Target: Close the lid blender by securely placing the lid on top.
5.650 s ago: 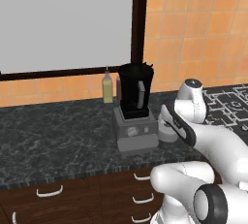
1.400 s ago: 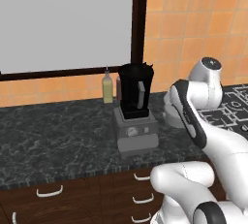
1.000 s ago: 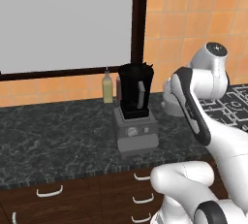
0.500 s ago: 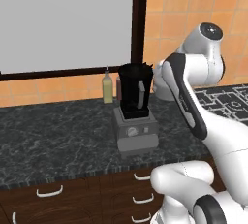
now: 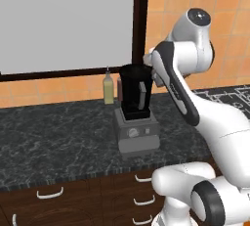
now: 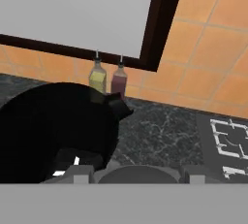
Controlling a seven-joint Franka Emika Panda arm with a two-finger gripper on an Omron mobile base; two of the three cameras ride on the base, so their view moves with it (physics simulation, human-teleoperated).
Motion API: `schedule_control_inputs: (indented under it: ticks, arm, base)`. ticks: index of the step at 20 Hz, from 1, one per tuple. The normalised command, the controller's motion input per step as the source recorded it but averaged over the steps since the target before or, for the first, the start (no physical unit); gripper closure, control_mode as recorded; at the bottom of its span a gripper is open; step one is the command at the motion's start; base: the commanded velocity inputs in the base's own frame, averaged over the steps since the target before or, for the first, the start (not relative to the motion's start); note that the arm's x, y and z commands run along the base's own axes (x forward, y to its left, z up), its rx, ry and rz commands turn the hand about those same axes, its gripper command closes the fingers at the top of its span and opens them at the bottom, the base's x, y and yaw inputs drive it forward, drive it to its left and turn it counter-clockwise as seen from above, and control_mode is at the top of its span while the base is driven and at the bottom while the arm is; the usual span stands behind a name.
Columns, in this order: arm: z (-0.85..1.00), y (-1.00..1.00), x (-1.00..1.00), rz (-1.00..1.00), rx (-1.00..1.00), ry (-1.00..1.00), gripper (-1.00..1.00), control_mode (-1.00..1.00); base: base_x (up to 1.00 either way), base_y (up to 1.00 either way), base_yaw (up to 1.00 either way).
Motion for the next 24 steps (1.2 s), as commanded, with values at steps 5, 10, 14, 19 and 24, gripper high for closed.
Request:
schedule_control_inputs:
  ticks: [5, 10, 14, 19, 24]
  arm:
    - [0.65, 0.13, 0.00, 0.00, 0.00, -0.08, 1.00, -1.00]
    - [0.72, 0.01, -0.09, 0.00, 0.00, -0.08, 1.00, -1.00]
    - [0.53, 0.15, 0.00, 0.03, 0.00, -0.08, 1.00, -1.00]
    - [0.28, 0.28, 0.01, 0.08, 0.00, -0.09, 1.00, -1.00]
    - [0.08, 0.32, 0.12, 0.07, 0.00, -0.05, 1.00, -1.00]
  base:
    - [0.00, 0.00, 0.00]
    - [0.00, 0.00, 0.00]
    - [0.00, 0.00, 0.00]
    - [0.00, 0.00, 0.00]
    - [0.00, 0.00, 0.00]
